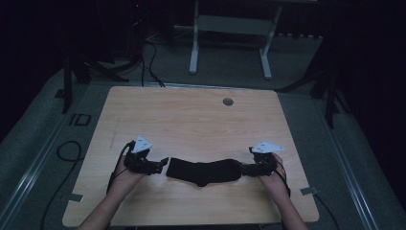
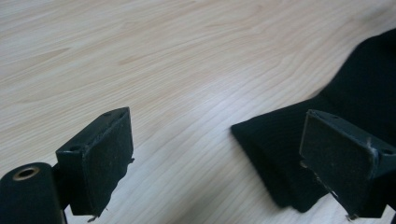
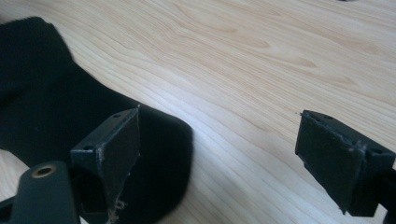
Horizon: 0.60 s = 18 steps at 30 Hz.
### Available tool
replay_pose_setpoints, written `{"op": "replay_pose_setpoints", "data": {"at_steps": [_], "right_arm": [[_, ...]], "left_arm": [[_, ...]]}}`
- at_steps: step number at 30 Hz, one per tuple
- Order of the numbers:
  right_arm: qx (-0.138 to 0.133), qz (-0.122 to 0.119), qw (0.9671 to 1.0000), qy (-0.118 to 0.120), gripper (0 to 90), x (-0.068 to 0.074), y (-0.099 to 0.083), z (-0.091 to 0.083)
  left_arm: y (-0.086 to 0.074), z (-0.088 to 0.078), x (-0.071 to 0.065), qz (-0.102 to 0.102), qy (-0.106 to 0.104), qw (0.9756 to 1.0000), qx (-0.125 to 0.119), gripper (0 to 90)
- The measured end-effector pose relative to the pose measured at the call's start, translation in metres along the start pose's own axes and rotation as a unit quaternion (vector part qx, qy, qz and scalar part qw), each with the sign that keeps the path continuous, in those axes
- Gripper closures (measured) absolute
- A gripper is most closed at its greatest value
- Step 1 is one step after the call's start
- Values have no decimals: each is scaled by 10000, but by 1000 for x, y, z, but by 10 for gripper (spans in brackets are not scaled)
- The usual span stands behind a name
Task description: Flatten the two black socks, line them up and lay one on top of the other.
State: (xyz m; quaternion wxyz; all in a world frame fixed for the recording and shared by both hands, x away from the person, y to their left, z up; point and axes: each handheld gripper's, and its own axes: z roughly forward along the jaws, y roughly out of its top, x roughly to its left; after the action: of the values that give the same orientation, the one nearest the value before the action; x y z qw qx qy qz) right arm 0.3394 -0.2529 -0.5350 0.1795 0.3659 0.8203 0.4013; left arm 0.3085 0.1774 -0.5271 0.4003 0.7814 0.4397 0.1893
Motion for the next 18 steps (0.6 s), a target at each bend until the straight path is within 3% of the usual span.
{"op": "replay_pose_setpoints", "data": {"at_steps": [18], "right_arm": [[-28,413,9975,-568,137,-37,-35,-30]], "left_arm": [[-39,-31,38,-510,497,9973,-186,103]]}}
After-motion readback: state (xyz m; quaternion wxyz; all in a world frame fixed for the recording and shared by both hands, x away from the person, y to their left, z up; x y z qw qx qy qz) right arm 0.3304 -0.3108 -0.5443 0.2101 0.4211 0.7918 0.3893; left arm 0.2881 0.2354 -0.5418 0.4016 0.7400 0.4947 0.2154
